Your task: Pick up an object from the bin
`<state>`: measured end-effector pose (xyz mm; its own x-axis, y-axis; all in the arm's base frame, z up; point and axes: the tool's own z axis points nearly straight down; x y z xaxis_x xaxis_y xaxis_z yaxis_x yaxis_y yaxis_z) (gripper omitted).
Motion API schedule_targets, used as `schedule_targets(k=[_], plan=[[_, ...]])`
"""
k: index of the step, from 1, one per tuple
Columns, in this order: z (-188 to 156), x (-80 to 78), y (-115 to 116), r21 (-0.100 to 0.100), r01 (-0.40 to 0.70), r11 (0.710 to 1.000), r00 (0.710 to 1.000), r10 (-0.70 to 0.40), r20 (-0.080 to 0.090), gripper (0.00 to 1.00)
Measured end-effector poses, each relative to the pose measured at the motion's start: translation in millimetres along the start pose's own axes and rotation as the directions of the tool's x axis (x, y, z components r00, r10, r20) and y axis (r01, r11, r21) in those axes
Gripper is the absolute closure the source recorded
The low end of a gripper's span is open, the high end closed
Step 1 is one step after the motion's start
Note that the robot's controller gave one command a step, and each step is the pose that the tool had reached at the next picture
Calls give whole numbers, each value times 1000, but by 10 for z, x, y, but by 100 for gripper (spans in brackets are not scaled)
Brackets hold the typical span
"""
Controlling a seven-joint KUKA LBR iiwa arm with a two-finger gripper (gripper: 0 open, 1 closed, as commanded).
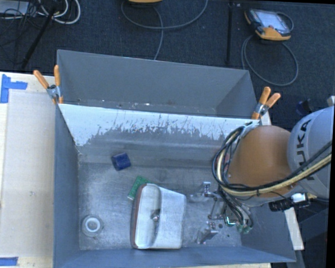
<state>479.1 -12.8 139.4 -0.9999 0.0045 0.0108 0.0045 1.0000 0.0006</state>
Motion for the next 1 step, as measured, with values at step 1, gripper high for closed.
schedule_targets(k=[1], plan=[[640,-16,592,21,513,858,857,-514,38,0]])
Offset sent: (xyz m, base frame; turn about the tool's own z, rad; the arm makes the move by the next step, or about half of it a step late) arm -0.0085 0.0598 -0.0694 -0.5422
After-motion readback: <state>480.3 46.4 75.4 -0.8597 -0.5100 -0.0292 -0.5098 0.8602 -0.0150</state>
